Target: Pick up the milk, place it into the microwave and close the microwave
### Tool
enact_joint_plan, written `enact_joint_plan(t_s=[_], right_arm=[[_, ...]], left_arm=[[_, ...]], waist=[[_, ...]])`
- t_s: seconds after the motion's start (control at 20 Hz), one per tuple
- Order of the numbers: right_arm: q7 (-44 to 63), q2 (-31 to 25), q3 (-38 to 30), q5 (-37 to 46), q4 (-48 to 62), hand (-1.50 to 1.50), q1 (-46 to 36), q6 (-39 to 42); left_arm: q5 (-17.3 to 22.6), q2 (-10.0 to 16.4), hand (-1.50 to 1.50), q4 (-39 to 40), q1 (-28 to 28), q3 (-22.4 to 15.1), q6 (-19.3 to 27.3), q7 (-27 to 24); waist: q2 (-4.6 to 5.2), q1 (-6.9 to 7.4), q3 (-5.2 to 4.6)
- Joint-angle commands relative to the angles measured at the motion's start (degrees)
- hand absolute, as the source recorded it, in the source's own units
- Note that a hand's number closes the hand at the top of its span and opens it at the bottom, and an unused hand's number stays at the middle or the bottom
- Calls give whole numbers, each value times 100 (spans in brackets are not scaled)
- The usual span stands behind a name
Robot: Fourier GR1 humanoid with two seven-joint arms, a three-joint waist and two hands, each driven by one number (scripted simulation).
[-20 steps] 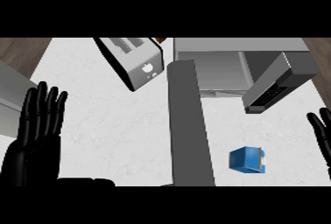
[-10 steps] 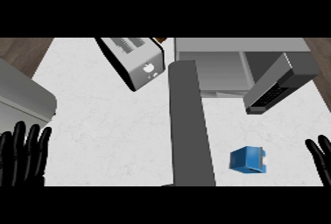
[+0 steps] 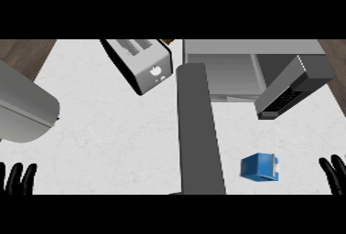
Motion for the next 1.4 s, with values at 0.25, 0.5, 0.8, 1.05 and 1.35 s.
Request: enact_joint_plan(t_s=[0.25,0.5,0.8,1.05,1.35], right_arm=[[-372,154,15,660,758,-150,-301,-230],[-987,167,81,1042,1479,-150,-290,-261],[-1169,201,-177,1304,2521,-150,-1070,-505],[-1349,67,-450,1330,3117,-150,-1278,-589],[-2094,-132,-1111,1196,4238,-150,-1621,-708]], left_arm=[[333,54,-150,53,719,259,-511,-683],[374,58,-150,-178,1500,328,-841,-1115],[756,195,-150,39,1277,887,-1048,-1090],[718,41,-150,-299,1666,759,-1152,-1238],[1032,234,-150,237,1751,1272,-1693,-1721]], waist=[[13,28,3],[5,48,4],[23,43,4],[22,47,5],[22,47,6]])
